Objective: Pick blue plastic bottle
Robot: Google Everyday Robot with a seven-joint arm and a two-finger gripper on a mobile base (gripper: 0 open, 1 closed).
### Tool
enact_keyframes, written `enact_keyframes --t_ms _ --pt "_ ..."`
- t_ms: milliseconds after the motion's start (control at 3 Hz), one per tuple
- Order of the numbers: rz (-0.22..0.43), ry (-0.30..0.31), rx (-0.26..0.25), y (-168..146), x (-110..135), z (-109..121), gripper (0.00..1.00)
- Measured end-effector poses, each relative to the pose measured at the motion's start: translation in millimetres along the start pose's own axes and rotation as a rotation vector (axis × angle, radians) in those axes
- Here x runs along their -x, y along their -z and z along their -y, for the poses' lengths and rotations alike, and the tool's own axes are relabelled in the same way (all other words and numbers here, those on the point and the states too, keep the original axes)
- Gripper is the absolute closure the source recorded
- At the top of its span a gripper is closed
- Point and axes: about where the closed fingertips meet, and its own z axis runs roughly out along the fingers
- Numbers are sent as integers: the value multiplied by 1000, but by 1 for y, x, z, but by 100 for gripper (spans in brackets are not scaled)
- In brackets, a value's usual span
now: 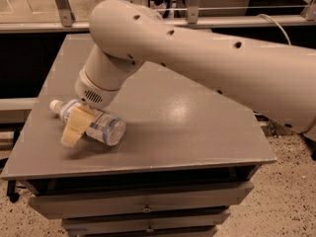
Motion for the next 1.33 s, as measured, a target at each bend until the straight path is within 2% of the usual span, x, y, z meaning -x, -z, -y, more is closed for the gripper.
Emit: enact_keyframes --t_ms 333,667,1000,1333 --pt "-36 -27 0 -7 -20 7 40" --pt "-35 -23 -23 9 -24 20 63" --pt "3 15 -14 42 -13 33 86" --pt "97 94 48 89 5 38 100"
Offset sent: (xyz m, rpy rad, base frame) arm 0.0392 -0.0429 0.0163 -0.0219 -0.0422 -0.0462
